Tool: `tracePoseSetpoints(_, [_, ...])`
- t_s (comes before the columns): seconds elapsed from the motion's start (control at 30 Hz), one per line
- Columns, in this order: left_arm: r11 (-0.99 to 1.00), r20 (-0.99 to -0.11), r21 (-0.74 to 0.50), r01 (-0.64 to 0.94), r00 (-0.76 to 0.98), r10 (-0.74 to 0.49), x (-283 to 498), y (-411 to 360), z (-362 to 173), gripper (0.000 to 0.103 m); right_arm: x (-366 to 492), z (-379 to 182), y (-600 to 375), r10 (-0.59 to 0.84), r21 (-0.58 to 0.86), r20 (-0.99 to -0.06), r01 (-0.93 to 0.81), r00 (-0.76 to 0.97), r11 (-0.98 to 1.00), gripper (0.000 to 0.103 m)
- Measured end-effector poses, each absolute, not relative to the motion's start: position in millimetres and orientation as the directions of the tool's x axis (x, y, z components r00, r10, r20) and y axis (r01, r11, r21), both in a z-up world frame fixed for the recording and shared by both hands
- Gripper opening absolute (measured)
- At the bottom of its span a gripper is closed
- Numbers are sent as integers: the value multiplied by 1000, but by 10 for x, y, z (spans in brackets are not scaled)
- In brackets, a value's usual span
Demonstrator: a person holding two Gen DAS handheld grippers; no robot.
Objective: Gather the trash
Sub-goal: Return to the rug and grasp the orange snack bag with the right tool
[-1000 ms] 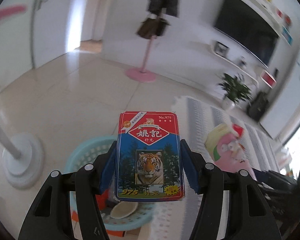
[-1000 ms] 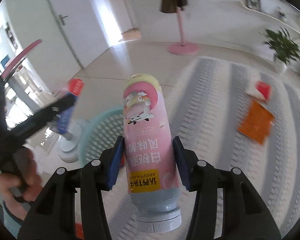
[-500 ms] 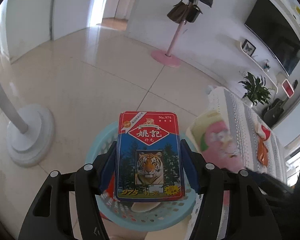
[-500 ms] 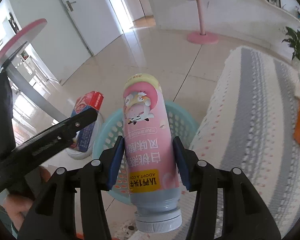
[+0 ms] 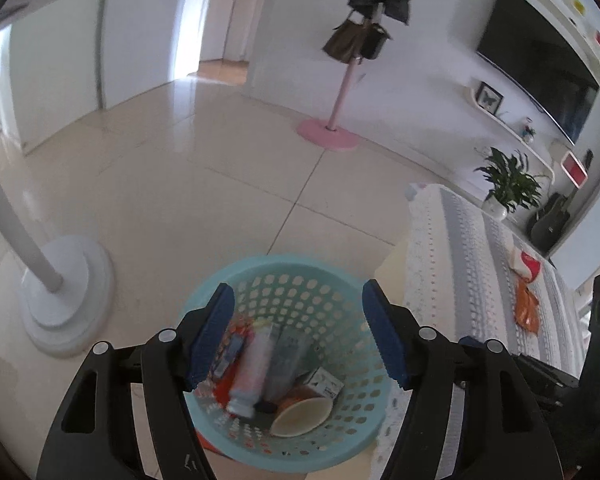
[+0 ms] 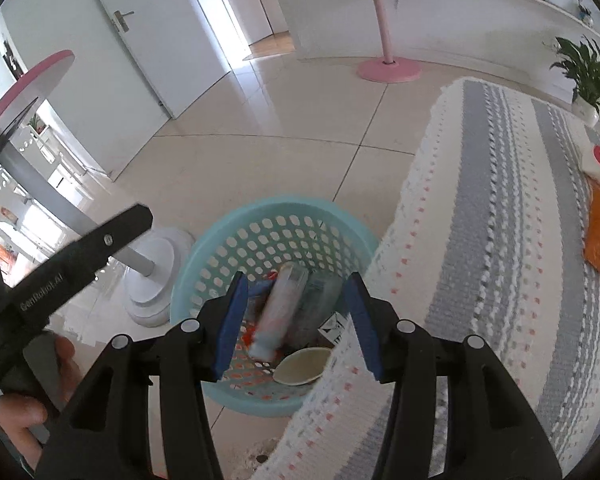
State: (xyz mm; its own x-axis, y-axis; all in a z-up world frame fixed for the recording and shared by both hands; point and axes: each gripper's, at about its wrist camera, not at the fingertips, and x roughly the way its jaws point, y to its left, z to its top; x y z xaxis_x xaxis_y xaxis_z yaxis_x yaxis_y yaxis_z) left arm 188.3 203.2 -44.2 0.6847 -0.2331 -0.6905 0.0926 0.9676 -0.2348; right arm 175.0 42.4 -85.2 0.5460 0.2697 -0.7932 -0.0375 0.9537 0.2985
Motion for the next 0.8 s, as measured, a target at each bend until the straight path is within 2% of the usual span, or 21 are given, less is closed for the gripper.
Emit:
tracePoseSetpoints(0.23, [955,-627,-233,185,722,-292,1749,1525,-214,64,1523,-557,-18,211,271,-765,7,609,963,48])
tracePoseSetpoints(0.4, [940,-597,-222,260,726,-342,1636,1069,-165,64,1313,-430,-715,67,190,-751,117,657,975,48])
tracePoseSetpoints(0.53, [931,-597,-213,296,715,-364,1583,758,-203,65,1226,-526,-1384,-28,179,-766,255,642,950,48])
tracePoseSetpoints(0.63, [922,-597,-221,317,704,-385,1583,544,-236,66,1208,-677,-1829,-157,127,-789,408,594,904,50])
tracePoseSetpoints(0.8, [922,-608,-188,340,697,-381,1585,257,-360,70,1258,-988,-2127,-154,165,-818,481,555,861,59])
